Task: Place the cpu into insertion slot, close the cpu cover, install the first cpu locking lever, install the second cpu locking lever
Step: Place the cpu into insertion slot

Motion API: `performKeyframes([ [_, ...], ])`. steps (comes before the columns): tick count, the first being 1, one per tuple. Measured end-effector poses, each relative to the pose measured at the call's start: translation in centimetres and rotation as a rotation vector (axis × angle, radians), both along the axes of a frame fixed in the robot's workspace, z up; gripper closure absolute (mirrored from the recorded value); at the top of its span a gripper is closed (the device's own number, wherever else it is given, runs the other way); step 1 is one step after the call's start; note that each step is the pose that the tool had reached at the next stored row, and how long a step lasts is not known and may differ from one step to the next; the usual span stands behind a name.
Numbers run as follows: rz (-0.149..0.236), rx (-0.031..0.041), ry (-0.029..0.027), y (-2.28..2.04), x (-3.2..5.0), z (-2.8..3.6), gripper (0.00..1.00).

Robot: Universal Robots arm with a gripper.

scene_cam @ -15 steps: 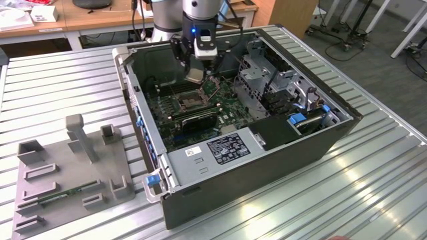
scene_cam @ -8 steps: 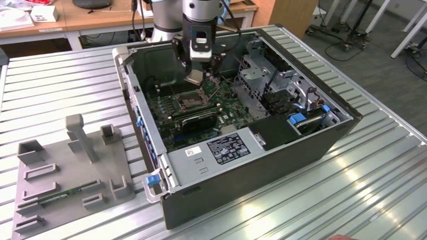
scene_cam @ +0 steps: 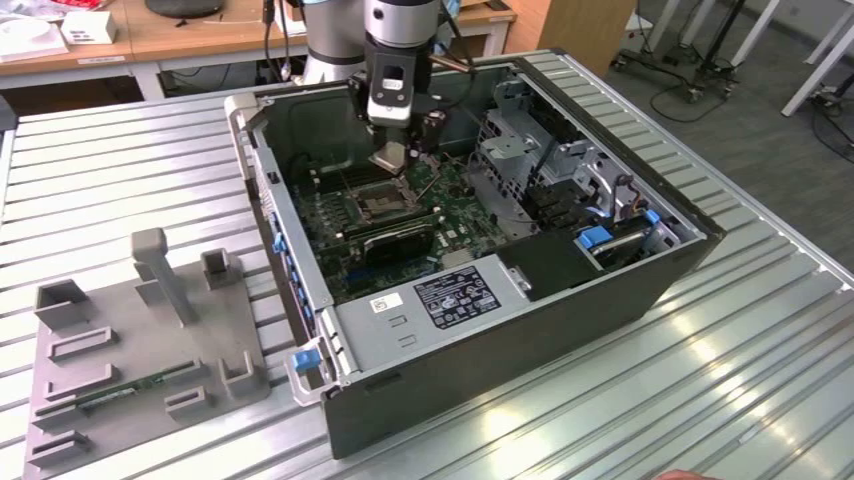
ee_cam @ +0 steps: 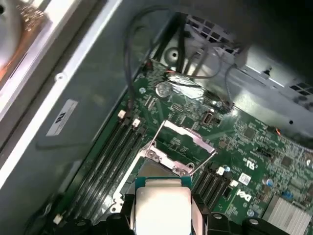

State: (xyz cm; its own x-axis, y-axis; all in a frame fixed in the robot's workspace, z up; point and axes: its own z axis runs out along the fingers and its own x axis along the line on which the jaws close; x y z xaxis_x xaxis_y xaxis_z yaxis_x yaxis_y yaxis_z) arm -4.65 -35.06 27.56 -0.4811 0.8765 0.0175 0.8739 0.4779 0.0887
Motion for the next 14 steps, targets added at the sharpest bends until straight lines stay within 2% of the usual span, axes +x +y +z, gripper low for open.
performKeyframes([
  [14,-0.254,0.0,0.0,0.0,0.0,-0.86,0.46],
])
